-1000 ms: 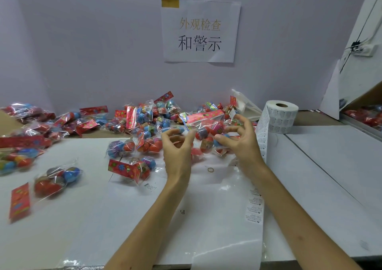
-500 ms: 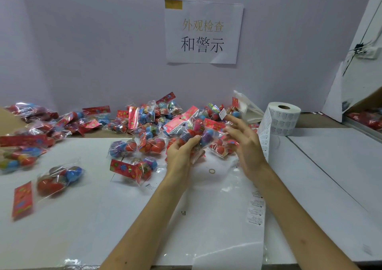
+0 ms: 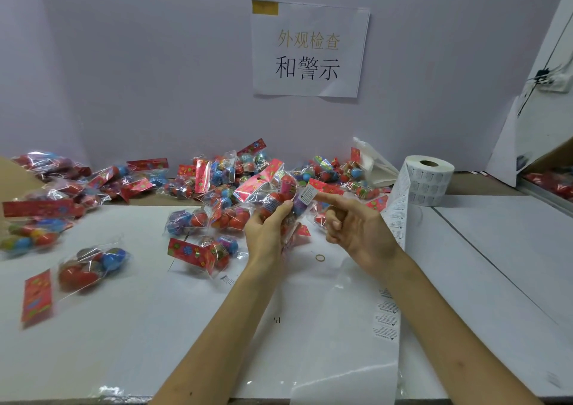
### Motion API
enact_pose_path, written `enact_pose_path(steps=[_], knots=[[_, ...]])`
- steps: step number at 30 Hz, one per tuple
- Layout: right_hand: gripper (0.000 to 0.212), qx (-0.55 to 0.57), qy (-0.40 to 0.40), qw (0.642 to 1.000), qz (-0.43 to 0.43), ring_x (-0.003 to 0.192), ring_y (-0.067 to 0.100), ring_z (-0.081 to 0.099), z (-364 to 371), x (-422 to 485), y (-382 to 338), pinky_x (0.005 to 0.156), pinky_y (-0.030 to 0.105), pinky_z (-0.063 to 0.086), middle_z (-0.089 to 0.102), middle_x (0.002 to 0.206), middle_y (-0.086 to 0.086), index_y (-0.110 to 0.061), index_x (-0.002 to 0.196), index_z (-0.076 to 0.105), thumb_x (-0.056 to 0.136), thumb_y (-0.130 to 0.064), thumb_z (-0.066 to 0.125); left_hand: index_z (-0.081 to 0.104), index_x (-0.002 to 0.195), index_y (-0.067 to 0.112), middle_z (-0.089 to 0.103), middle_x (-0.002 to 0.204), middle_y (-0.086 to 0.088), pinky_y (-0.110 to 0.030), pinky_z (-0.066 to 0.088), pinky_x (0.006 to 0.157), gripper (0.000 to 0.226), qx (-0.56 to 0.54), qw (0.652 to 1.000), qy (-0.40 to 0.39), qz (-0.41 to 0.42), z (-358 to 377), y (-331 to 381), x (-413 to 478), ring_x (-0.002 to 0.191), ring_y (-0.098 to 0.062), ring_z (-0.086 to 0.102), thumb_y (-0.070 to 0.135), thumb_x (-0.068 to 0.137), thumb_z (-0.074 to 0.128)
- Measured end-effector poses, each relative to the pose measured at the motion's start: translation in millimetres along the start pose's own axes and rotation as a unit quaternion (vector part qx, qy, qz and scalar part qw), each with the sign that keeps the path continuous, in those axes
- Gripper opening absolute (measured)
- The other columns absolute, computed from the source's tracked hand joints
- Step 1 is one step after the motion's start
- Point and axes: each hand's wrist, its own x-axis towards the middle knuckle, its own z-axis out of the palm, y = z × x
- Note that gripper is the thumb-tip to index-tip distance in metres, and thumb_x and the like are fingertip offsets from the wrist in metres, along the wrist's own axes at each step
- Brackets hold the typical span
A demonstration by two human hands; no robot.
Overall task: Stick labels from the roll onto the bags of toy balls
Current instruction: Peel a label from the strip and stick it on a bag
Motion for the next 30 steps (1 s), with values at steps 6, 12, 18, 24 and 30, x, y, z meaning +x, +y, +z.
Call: enact_pose_path(steps=[6, 12, 18, 24, 30], knots=[[0.033, -0.05, 0.01, 0.999, 0.008, 0.055, 0.009, 0.04, 0, 0, 4, 0.052, 0.023, 0.039, 0.043, 0.063, -0.002, -0.015, 0.114, 0.076, 0.101, -0.026, 0.047, 0.065, 0.115, 0.0, 0.069, 0.115, -0.033, -0.047, 0.063, 0.059, 0.029, 0.001, 1.0, -0.006, 0.01, 0, -1, 1, 0.083, -0.041, 0.066, 0.015, 0.092, 0.074], [0.04, -0.086, 0.004, 0.996, -0.013, 0.057, 0.009, 0.042, -2, 3, 6, 0.052, 0.024, 0.04, 0.046, 0.064, -0.001, -0.016, 0.118, 0.075, 0.087, -0.034, 0.056, 0.066, 0.115, 0.005, 0.073, 0.11, -0.025, -0.054, 0.064, 0.066, 0.03, 0.004, 1.0, -0.004, 0.008, -1, -2, 2, 0.082, -0.036, 0.072, 0.019, 0.091, 0.076], [0.038, -0.129, 0.015, 0.991, -0.035, 0.061, 0.016, 0.04, -4, 6, 11, 0.054, 0.026, 0.041, 0.048, 0.064, 0.003, -0.021, 0.119, 0.075, 0.086, -0.031, 0.059, 0.065, 0.117, 0.004, 0.074, 0.106, -0.022, -0.041, 0.062, 0.054, 0.033, 0.003, 1.0, 0.015, 0.007, -1, -3, 2, 0.074, -0.032, 0.074, 0.018, 0.09, 0.077], [0.033, -0.197, 0.02, 0.977, -0.077, 0.053, 0.014, 0.039, -1, 3, 13, 0.052, 0.023, 0.04, 0.051, 0.065, 0.006, -0.023, 0.12, 0.073, 0.089, -0.022, 0.062, 0.065, 0.109, 0.007, 0.073, 0.104, -0.02, -0.03, 0.057, 0.046, 0.028, -0.001, 1.0, 0.026, 0.012, -1, -3, 4, 0.062, -0.022, 0.075, 0.018, 0.088, 0.079], [0.035, -0.303, 0.047, 0.941, -0.14, 0.053, 0.004, 0.048, 0, 4, 19, 0.055, 0.017, 0.042, 0.053, 0.064, 0.007, -0.022, 0.126, 0.068, 0.096, -0.005, 0.063, 0.065, 0.12, 0.004, 0.075, 0.106, -0.021, -0.047, 0.063, 0.061, 0.041, -0.003, 0.999, 0.03, 0.016, -3, -6, 7, 0.085, -0.041, 0.075, 0.021, 0.086, 0.082]])
